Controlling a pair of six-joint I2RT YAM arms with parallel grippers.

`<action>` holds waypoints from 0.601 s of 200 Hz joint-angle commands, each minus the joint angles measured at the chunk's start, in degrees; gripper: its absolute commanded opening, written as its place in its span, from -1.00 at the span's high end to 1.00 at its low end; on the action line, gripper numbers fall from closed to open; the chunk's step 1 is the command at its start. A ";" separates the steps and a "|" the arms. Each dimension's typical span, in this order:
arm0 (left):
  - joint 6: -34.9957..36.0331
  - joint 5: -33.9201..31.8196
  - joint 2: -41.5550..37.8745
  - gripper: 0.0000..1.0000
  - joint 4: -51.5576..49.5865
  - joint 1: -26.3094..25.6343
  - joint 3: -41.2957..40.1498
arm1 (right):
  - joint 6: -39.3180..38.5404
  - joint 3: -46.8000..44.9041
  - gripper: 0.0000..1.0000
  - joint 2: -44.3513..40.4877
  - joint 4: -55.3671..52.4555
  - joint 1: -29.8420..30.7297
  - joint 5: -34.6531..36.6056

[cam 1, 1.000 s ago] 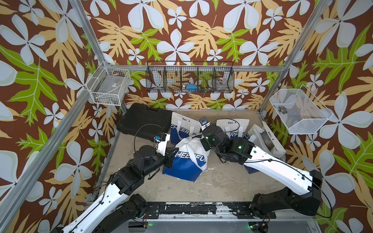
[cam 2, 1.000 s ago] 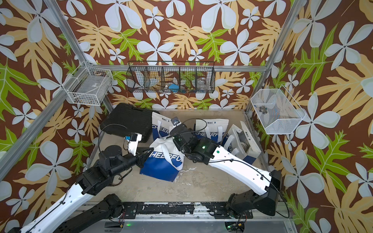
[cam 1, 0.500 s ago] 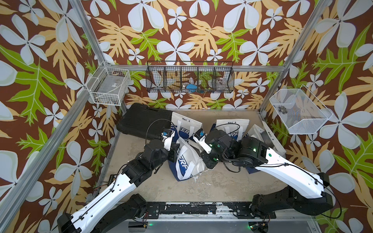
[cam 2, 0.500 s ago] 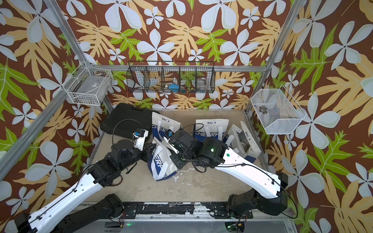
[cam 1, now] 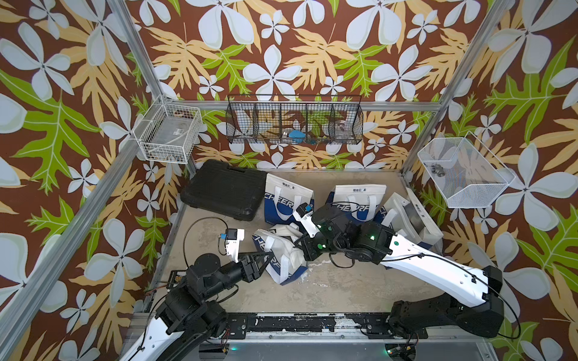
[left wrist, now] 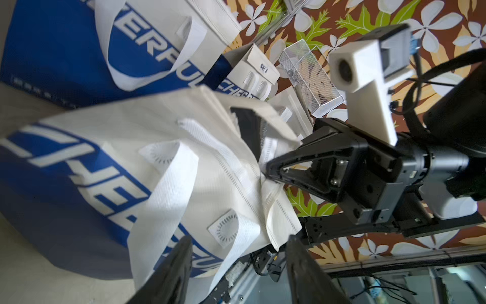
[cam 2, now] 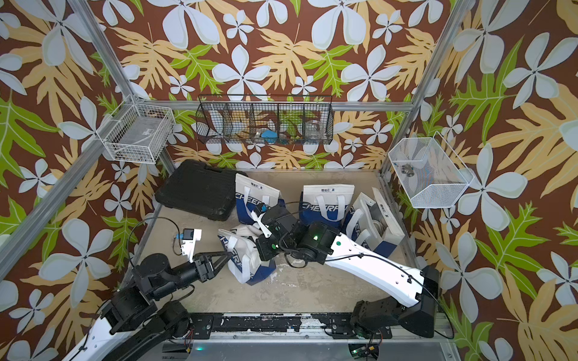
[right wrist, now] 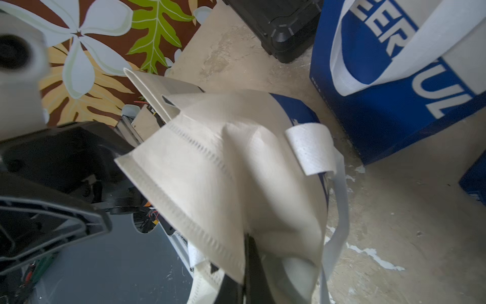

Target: Open the takeout bag

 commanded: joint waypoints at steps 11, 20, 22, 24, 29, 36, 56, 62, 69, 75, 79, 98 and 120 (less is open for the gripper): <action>-11.21 2.05 1.82 -0.57 4.53 0.02 1.50 | 4.07 -0.16 1.00 -0.37 1.92 0.95 -2.53; -12.43 2.45 2.38 -0.62 6.71 0.02 1.19 | 4.28 0.48 1.00 0.02 1.64 1.60 -1.89; -12.71 2.60 2.47 -0.63 7.18 0.02 1.08 | 4.36 0.65 1.00 0.14 1.48 1.79 -1.78; -13.00 2.70 2.51 -0.63 7.65 0.02 0.92 | 4.42 0.91 1.00 0.22 1.44 1.97 -1.60; -13.74 2.87 2.80 -0.64 8.75 0.02 0.43 | 4.55 1.28 1.00 0.43 1.35 2.52 -1.47; -14.58 3.15 3.44 -0.65 9.81 0.02 0.03 | 4.72 1.76 1.00 0.63 1.35 3.00 -1.24; -15.79 2.13 5.44 -0.62 9.26 0.02 0.23 | 5.07 3.37 1.00 1.26 0.93 4.57 0.14; -16.05 1.69 5.68 -0.62 9.19 0.02 0.30 | 5.19 3.68 1.00 1.36 0.82 4.91 0.62; -16.40 1.26 5.86 -0.62 9.15 0.02 0.39 | 5.27 3.89 1.00 1.44 0.84 5.13 0.84; -16.52 0.93 6.10 -0.62 9.01 0.02 0.50 | 5.46 3.71 1.00 1.38 1.07 5.29 0.88; -16.60 0.92 6.40 -0.61 9.01 0.02 0.60 | 5.54 3.63 1.00 1.37 1.21 5.45 0.83; -16.20 1.27 8.15 -0.42 8.21 0.02 1.49 | 5.85 3.57 1.00 1.56 1.70 6.30 1.16; -14.07 -0.60 9.66 -0.25 4.39 -0.04 3.03 | 5.70 5.22 1.00 2.32 1.20 7.48 1.68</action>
